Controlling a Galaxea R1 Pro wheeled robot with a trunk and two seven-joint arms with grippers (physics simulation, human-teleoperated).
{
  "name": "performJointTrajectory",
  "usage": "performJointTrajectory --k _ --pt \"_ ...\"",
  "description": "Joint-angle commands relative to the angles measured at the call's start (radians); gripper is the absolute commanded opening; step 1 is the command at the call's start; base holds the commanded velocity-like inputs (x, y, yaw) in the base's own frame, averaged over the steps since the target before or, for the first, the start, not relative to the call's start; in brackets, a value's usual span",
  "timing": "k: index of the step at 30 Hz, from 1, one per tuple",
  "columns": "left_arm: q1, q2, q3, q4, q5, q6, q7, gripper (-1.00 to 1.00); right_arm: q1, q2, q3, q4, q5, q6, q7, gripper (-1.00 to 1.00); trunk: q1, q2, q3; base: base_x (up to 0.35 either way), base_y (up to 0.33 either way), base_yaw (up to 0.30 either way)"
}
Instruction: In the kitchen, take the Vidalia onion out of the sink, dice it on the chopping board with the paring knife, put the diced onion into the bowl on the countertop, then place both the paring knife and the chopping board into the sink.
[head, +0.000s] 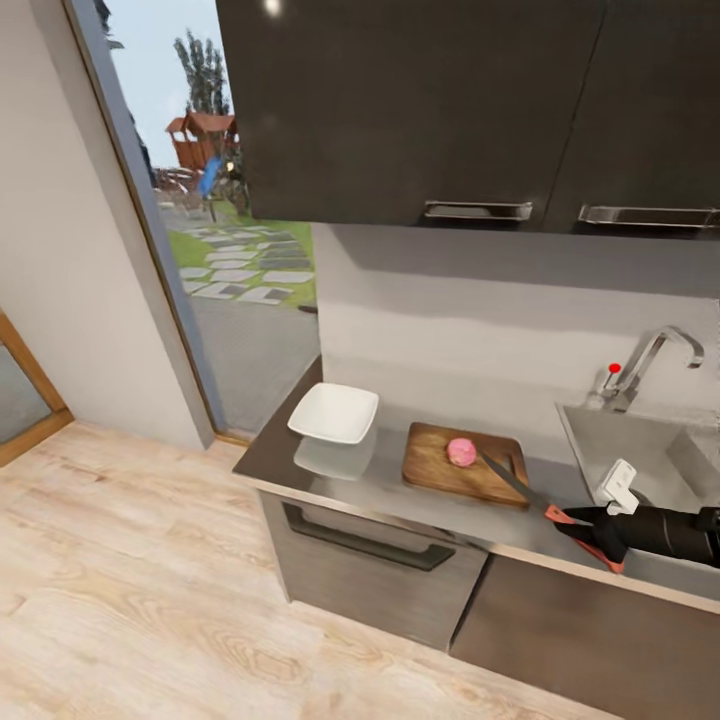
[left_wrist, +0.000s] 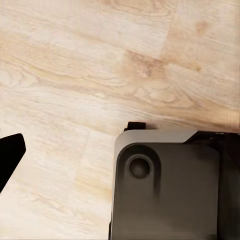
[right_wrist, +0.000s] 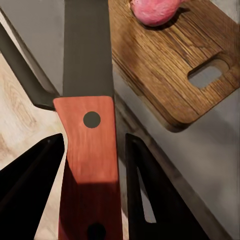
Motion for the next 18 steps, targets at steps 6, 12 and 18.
performJointTrajectory --k 6,12,18 --pt "-0.001 0.000 -0.009 0.003 0.010 -0.006 0.002 1.00 -0.002 0.001 0.000 -0.002 0.005 0.013 0.008 -1.00 0.001 -0.002 -0.002 0.220 0.174 -0.183" --pt "-0.001 0.000 -0.009 0.003 0.010 -0.006 0.002 1.00 -0.002 0.002 0.001 -0.001 0.005 0.013 0.008 -1.00 0.001 -0.002 -0.002 0.218 0.168 -0.183" --pt "-0.001 0.000 -0.009 0.003 0.010 -0.006 0.002 1.00 -0.002 0.002 0.001 -0.001 0.005 0.013 0.007 -1.00 0.001 -0.002 -0.002 0.079 0.040 -0.183"
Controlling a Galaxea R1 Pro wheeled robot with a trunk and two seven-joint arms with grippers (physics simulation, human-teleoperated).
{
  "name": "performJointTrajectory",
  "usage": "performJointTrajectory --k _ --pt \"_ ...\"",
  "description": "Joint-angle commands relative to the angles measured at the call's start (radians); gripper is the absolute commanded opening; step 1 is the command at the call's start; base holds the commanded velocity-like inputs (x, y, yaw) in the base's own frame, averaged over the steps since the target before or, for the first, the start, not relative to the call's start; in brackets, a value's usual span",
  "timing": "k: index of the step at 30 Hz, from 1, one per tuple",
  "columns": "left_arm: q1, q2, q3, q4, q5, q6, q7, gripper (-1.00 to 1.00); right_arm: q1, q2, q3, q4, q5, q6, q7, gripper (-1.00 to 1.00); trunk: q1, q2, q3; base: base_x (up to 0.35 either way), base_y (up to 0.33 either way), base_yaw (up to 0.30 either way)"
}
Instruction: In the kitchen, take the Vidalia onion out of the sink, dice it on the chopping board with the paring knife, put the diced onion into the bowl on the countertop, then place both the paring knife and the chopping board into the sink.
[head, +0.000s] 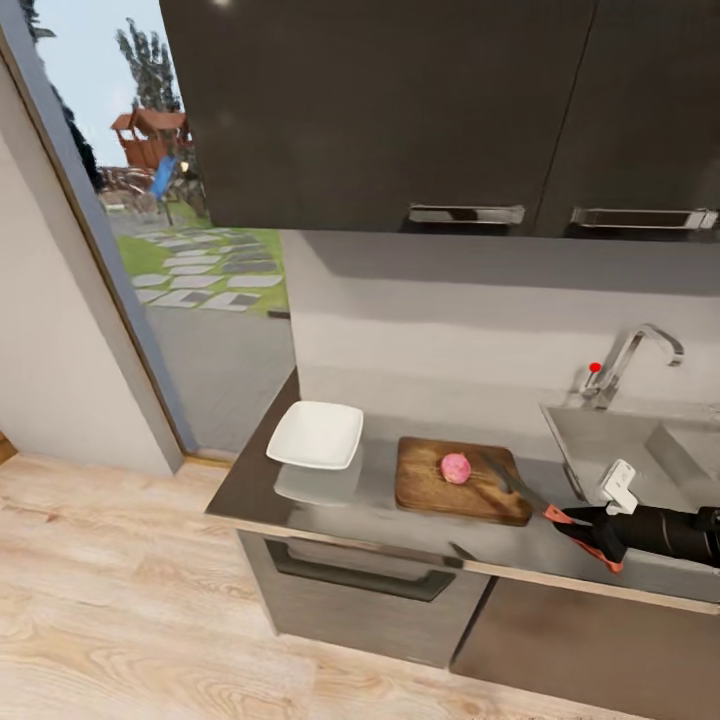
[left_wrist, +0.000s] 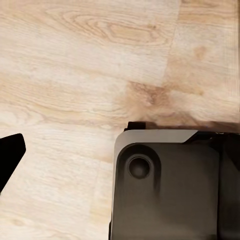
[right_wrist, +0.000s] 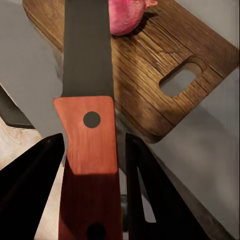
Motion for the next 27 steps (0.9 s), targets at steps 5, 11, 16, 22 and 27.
performJointTrajectory --k 5,11,16,22,27 --pt "-0.001 0.000 -0.009 0.003 0.010 -0.006 0.002 1.00 -0.001 0.000 0.000 -0.001 0.004 0.012 0.008 -1.00 0.001 -0.002 -0.002 0.005 0.002 -0.183" --pt "-0.001 0.000 -0.009 0.003 0.010 -0.006 0.001 1.00 -0.001 0.000 0.000 0.000 0.004 0.012 0.008 -1.00 0.001 -0.002 -0.002 0.072 0.119 -0.183" --pt "-0.001 0.000 -0.009 0.003 0.010 -0.006 0.001 1.00 -0.001 0.000 0.000 0.000 0.004 0.012 0.006 -1.00 0.001 -0.002 -0.002 0.164 0.241 -0.183" --pt "-0.001 0.000 -0.009 0.003 0.010 -0.006 0.001 1.00 -0.001 0.000 0.000 0.000 0.004 0.012 0.007 -1.00 0.001 -0.002 -0.002 0.212 0.234 -0.183" --pt "-0.001 0.000 -0.009 0.003 0.010 -0.006 0.001 1.00 -0.001 0.000 0.000 0.000 0.004 0.012 0.007 -1.00 0.001 -0.002 -0.002 0.105 0.099 -0.182"
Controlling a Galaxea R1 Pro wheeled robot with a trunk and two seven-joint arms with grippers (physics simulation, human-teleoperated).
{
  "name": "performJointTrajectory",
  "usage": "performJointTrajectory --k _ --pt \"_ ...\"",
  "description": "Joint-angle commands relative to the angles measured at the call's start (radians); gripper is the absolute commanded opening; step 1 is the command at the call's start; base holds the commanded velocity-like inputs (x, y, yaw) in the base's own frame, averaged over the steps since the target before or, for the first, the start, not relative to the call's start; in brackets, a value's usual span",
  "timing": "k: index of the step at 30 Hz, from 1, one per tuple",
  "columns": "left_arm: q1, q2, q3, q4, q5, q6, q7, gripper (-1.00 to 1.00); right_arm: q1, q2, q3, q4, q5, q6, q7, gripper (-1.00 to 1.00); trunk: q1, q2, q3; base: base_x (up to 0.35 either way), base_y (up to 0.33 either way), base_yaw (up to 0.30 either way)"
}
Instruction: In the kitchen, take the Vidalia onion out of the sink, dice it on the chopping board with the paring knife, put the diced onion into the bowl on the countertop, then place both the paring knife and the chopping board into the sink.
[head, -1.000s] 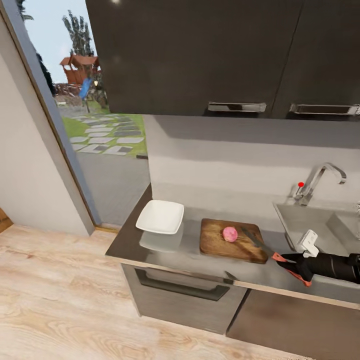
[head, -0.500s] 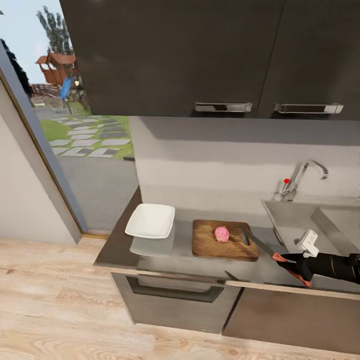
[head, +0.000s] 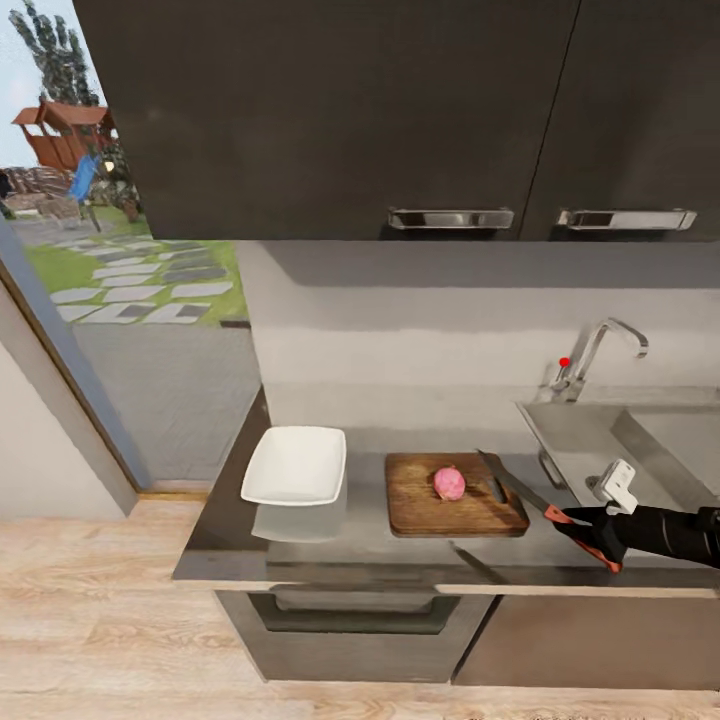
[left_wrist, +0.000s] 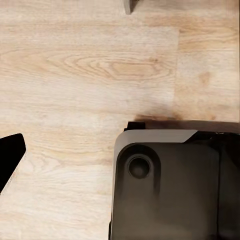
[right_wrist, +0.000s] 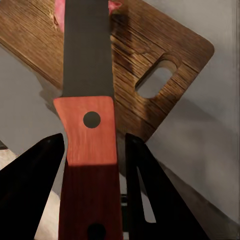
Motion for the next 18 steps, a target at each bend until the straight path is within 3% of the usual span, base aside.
performJointTrajectory --k 1,10,18 --pt "-0.001 0.000 -0.009 0.003 0.010 -0.006 0.002 1.00 -0.001 0.000 0.000 -0.001 0.004 0.012 0.008 -1.00 0.001 -0.002 -0.002 0.017 0.015 -0.179" --pt "-0.001 0.000 -0.009 0.003 0.010 -0.006 0.002 1.00 -0.002 0.000 0.000 -0.001 0.004 0.012 0.007 -1.00 0.001 -0.002 -0.002 0.003 0.003 -0.171" --pt "-0.001 0.000 -0.009 0.003 0.010 -0.006 0.001 1.00 -0.001 0.012 0.004 0.000 0.003 0.005 0.003 -1.00 0.001 -0.002 -0.002 0.000 0.000 -0.015"
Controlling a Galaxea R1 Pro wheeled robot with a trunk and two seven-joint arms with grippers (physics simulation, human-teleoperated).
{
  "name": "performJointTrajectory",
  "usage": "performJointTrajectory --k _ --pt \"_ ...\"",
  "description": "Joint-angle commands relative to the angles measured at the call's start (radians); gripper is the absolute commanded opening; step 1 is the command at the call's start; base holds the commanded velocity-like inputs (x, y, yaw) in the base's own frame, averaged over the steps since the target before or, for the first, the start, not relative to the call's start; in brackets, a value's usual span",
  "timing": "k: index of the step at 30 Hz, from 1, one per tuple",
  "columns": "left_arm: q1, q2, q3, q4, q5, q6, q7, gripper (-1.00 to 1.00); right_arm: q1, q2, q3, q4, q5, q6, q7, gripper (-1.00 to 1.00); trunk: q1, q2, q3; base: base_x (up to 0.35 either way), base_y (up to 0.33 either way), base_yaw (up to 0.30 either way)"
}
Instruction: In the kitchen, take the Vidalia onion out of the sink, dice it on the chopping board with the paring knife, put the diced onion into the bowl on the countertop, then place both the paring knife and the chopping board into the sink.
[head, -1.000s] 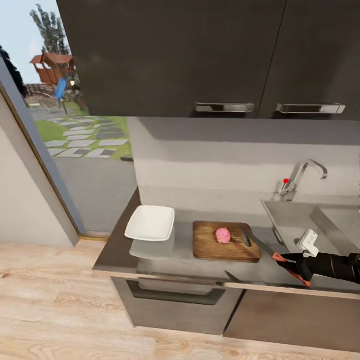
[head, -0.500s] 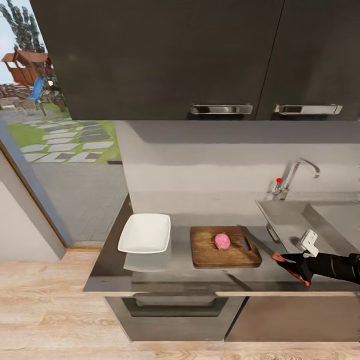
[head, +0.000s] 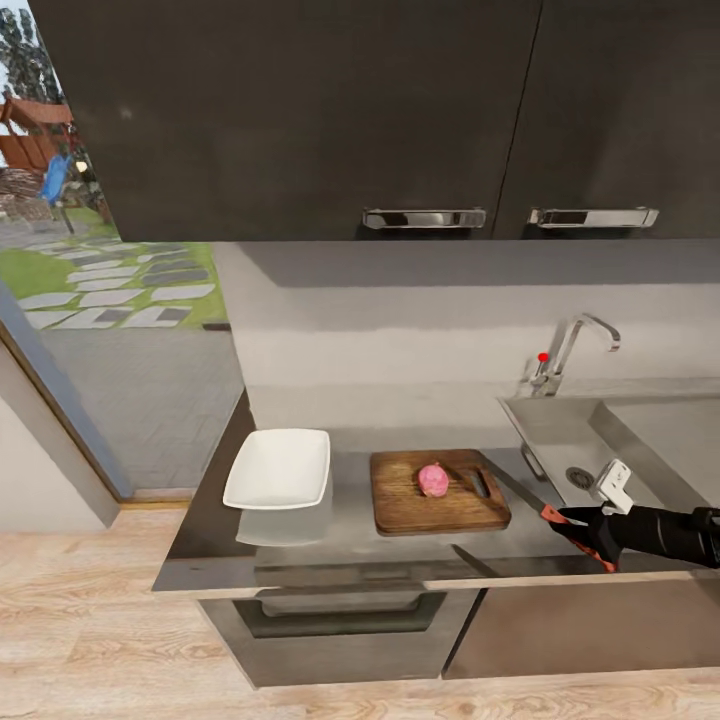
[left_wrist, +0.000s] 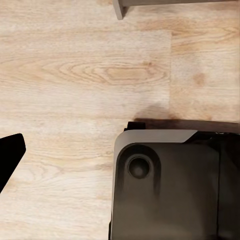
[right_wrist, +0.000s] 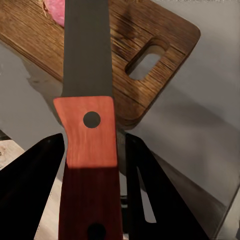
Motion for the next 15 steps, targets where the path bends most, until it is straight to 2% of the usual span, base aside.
performJointTrajectory --k 1,5,15 --pt "-0.001 0.000 -0.009 0.003 0.010 -0.006 0.002 1.00 -0.001 0.008 0.000 -0.001 0.005 0.012 0.008 -1.00 0.001 -0.002 -0.002 0.000 0.000 -0.001" --pt "-0.001 0.000 -0.009 0.003 0.010 -0.006 0.002 1.00 -0.002 0.018 0.000 0.000 0.005 0.011 0.008 -1.00 0.001 -0.002 -0.002 0.000 0.000 0.000" --pt "-0.001 0.000 -0.009 0.003 0.010 -0.006 0.002 1.00 -0.001 0.019 -0.001 0.000 0.005 0.012 0.004 -1.00 0.001 -0.002 -0.002 0.000 0.000 0.000"
